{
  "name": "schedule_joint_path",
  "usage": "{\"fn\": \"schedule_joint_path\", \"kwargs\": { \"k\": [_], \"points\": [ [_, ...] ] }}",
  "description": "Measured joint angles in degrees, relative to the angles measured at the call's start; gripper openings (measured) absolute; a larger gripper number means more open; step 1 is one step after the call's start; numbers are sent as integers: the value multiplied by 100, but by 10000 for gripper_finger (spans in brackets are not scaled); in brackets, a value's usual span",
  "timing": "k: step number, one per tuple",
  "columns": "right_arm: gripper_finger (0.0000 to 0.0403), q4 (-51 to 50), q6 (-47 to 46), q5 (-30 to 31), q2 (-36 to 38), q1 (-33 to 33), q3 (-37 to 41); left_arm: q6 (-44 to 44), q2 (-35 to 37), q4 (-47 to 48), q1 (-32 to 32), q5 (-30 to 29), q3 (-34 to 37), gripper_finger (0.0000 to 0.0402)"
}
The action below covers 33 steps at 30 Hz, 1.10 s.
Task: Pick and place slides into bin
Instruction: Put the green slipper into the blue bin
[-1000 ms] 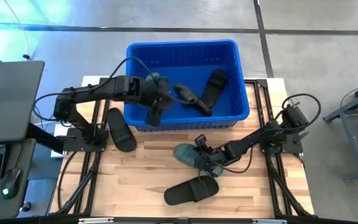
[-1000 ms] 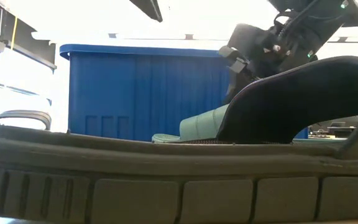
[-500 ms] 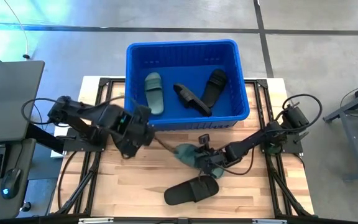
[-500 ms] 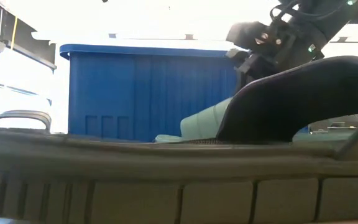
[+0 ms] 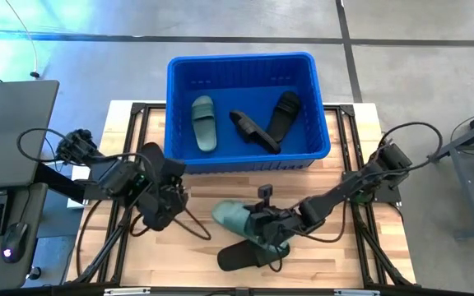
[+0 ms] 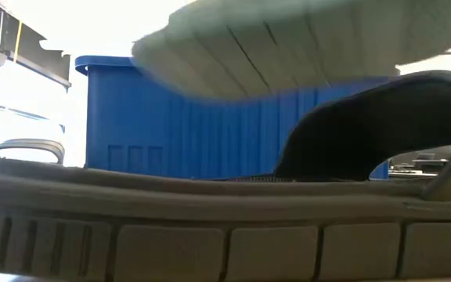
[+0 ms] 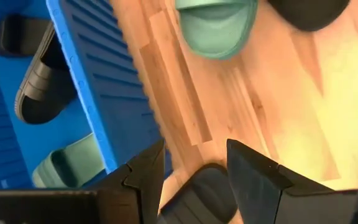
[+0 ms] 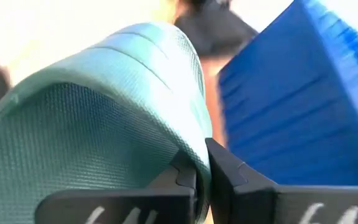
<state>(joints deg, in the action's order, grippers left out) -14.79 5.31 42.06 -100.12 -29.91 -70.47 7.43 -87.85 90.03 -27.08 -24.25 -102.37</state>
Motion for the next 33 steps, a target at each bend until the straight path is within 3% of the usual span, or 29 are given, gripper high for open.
{"fn": "schedule_joint_path", "kwargs": {
  "k": [3,6,10,14,17,21,28,33],
  "points": [
    [1,-132,125,818,0,-39,-548,207,0,-2,-177,0,0,156],
    [1,-471,234,2114,0,11,-1141,369,0,-2,-336,2,0,156],
    [1,-635,1195,3446,0,227,-1838,485,0,-2,-536,2,0,156],
    [1,-651,1966,4068,4,814,-2370,508,-2,-2,-676,-35,0,156],
    [0,-693,2187,3749,4,1553,-2654,605,-2,-2,-685,-42,0,156],
    [0,-679,1925,2565,4,2710,-2882,665,-2,-2,-668,-44,0,156],
    [0,-502,239,-495,-113,4541,-2511,827,-4,-2,-670,-63,0,156],
    [0,-373,121,-498,-600,5109,-1976,803,-7,-2,-668,-232,0,156]
  ]
}}
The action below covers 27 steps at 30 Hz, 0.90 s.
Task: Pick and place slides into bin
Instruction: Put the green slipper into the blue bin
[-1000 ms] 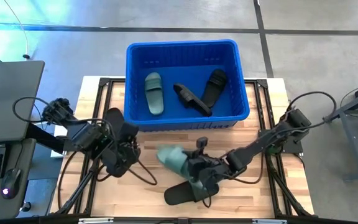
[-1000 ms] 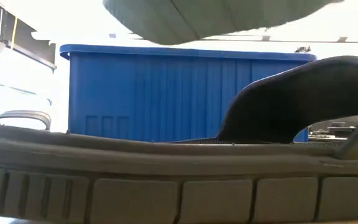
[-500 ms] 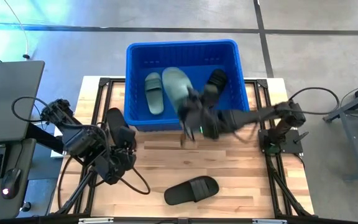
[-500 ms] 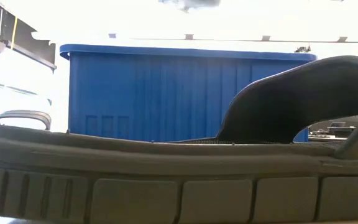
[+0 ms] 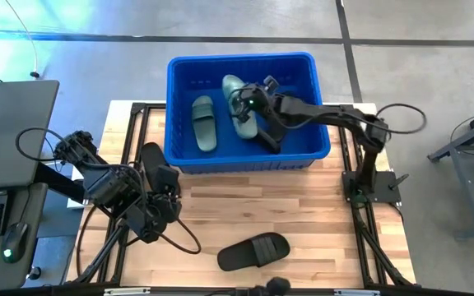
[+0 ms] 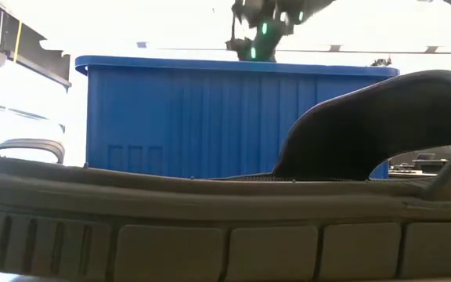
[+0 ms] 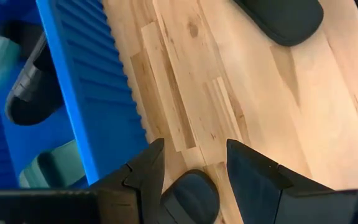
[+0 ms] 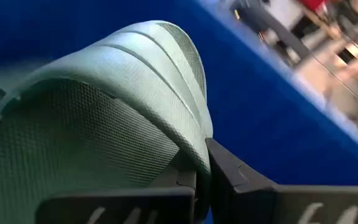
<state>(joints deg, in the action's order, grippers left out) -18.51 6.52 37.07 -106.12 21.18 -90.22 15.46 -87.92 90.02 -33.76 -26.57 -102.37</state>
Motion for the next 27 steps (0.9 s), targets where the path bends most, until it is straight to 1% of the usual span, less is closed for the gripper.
{"fn": "schedule_joint_path", "kwargs": {
  "k": [5,9,11,14,16,18,25,27],
  "points": [
    [0,415,188,394,-521,251,400,-3,0,0,-2,-8,0,156],
    [0,703,338,596,-823,272,399,-4,0,0,0,-8,0,156],
    [1,820,481,490,-893,266,390,-7,-2,-1,-2,-8,0,156],
    [12,803,861,-66,-890,285,399,-15,-2,0,0,-7,0,156],
    [27,827,967,-355,-858,292,399,-13,-2,0,0,-8,0,156],
    [49,823,995,-489,-860,292,401,3,-2,0,-1,-6,0,156],
    [140,911,989,-623,-881,285,418,28,-2,-2,-2,-7,0,156],
    [161,1087,997,-815,-886,246,427,28,-2,-3,-2,-6,0,156]
  ]
}}
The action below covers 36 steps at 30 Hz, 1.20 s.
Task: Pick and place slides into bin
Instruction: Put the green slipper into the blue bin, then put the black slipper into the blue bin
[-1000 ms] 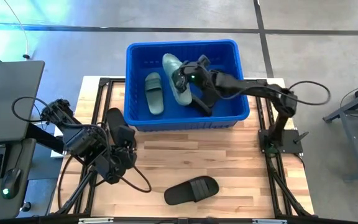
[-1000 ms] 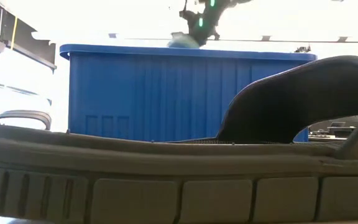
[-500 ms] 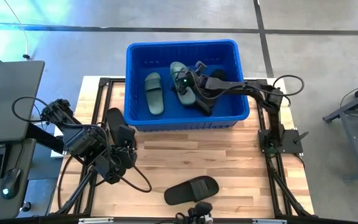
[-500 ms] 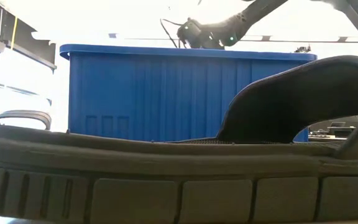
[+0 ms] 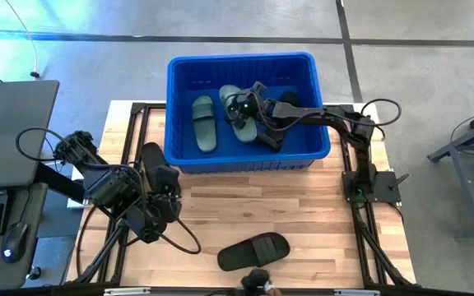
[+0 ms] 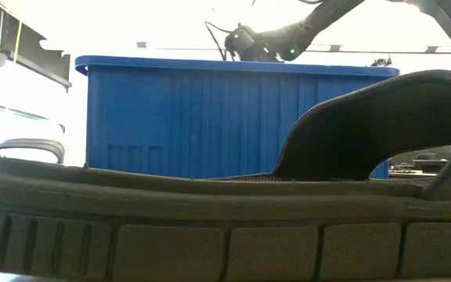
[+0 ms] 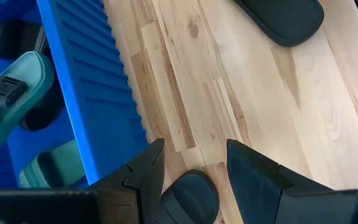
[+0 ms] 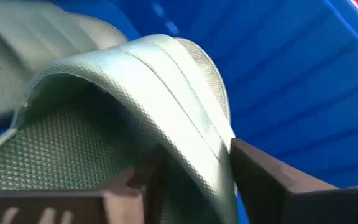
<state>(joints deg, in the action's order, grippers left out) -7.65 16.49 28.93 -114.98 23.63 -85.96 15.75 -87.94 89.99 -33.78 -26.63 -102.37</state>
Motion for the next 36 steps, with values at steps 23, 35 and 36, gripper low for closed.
{"fn": "schedule_joint_path", "kwargs": {
  "k": [23,35,36],
  "points": [
    [199,-138,-596,-1744,-35,-102,24,121,0,-7,2,0,0,156],
    [199,432,33,-1448,538,-555,20,254,0,-1,2,2,2,156],
    [199,432,45,-1445,658,-623,19,362,0,-1,0,3,0,156]
  ]
}}
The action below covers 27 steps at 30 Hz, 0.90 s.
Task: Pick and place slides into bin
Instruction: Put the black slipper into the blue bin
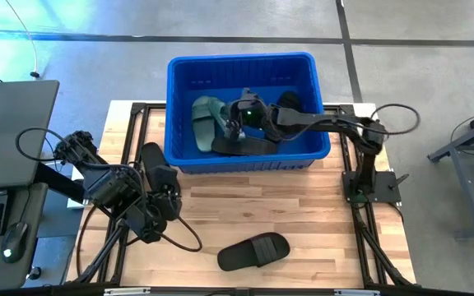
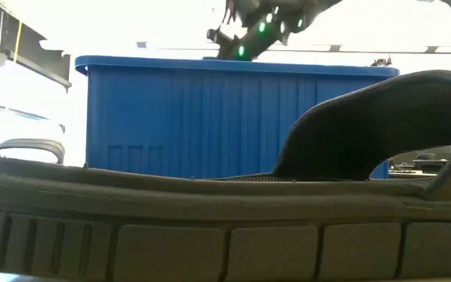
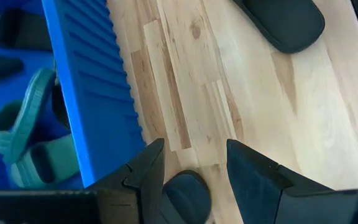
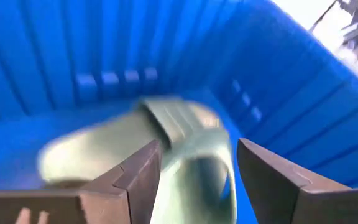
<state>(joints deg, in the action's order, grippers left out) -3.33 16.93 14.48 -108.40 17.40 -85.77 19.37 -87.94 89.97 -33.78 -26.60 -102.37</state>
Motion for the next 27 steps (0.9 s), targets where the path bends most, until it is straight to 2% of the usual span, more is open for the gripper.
{"fn": "schedule_joint_path", "kwargs": {
  "k": [6,12,18,23,27],
  "points": [
    [199,-497,7,-134,790,-517,-12,351,-50,-16,-102,295,87,156],
    [199,-1719,-143,-251,1386,-1154,-16,1079,-111,0,-234,572,811,156],
    [199,-2640,-1030,-201,1514,-1635,-16,2136,-144,-26,-227,579,1840,156],
    [199,-2901,-1063,16,1458,-1942,-10,2641,-229,-214,-223,537,2873,156],
    [199,-2916,-1063,215,1458,-2065,-10,2642,-254,-1080,-214,523,3783,156]
  ]
}}
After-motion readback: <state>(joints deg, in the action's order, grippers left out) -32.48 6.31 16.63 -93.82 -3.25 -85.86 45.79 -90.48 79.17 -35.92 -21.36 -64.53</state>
